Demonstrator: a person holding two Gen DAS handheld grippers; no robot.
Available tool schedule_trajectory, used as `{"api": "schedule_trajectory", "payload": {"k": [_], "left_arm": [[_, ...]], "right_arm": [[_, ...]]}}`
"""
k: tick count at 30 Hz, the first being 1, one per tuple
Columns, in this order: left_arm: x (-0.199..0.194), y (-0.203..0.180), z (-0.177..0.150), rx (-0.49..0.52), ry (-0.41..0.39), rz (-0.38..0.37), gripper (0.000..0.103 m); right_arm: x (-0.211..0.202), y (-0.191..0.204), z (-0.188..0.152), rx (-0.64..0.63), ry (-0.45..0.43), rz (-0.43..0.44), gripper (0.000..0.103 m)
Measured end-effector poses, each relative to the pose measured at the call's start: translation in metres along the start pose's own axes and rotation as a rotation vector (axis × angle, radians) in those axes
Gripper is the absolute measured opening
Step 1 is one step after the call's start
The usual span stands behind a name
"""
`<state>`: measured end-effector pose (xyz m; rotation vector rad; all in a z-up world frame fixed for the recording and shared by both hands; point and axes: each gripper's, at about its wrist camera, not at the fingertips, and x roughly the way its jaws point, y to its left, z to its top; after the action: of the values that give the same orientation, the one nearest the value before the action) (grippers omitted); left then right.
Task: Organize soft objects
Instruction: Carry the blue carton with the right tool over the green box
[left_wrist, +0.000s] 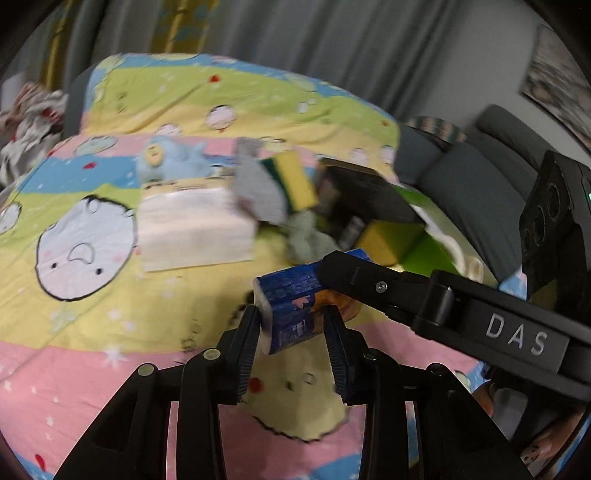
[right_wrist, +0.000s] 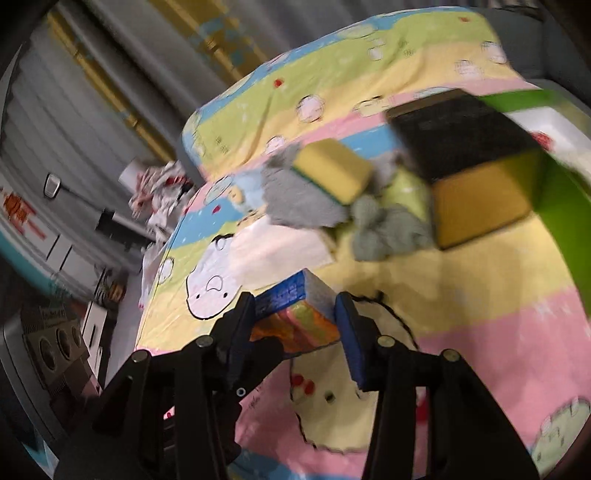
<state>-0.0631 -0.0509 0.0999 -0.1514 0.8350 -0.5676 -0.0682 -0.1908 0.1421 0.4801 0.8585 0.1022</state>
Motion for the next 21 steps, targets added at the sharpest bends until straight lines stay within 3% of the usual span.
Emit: {"api": "schedule_trajectory", "payload": {"k": [7,21], "left_arm": [[-0.012,-0.030,-0.007,0.133,-0.045,-0.059,0.035],[-0.011,-0.047,-0.015,0.152,-0.080,-0.067,0.035]], "right_arm": [[-0.036,-0.018,-0.007,0.084,-0.034,-0.006,0.046],[-0.053,-0.022,-0.011,0.038,-0.056,-0.061,0.046]]}}
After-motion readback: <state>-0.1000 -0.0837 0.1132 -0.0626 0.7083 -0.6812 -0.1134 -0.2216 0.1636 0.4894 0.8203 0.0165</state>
